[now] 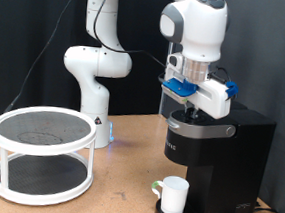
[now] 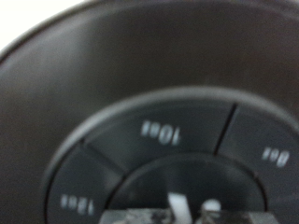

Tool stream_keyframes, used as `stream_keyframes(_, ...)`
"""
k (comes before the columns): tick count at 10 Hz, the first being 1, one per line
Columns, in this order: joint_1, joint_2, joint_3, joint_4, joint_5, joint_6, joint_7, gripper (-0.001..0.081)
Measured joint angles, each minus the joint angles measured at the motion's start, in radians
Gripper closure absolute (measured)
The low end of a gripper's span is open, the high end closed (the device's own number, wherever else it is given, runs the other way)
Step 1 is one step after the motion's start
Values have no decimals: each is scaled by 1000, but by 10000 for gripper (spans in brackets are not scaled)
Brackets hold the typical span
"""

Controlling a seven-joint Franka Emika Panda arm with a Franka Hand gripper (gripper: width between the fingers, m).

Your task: Make a cup of coffee with the keurig machine

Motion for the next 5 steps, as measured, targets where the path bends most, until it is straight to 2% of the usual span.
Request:
stream_keyframes(3,-4,-104,-18,-63,116,28,-133,806)
stream_keyframes(5,-7,-169,-38,-77,140,-16,-147,806)
